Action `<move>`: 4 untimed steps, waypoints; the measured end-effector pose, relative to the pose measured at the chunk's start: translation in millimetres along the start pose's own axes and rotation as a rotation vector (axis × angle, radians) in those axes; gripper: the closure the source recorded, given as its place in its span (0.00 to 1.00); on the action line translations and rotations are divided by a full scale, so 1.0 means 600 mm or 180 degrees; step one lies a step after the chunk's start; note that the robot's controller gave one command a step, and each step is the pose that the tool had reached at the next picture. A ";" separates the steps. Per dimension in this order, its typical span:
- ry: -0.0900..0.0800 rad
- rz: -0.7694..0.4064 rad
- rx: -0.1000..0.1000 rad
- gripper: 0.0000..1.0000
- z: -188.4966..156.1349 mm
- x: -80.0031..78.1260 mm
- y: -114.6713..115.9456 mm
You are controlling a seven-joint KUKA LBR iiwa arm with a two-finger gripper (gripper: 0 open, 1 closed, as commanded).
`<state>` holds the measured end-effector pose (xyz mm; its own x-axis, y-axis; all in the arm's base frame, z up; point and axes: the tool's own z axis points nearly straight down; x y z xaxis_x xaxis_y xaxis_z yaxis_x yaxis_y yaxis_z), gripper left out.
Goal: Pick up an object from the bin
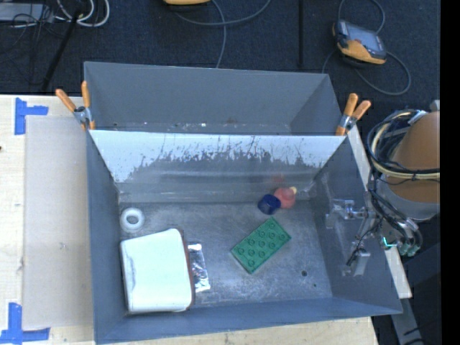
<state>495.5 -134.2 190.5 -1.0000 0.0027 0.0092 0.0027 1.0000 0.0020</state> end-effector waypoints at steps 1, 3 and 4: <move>-0.0001 -0.0530 -0.0005 0.00 0.176 -0.004 0.077; -0.0024 0.0180 0.0005 1.00 0.184 0.003 0.196; -0.0024 0.0174 0.0006 1.00 0.184 0.003 0.196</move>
Offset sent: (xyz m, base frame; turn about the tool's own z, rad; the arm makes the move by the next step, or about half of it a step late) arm 0.0035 0.0444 -0.1014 -0.1658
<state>492.9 -16.2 80.6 -0.9983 0.0575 0.0016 0.0575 0.9983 -0.0001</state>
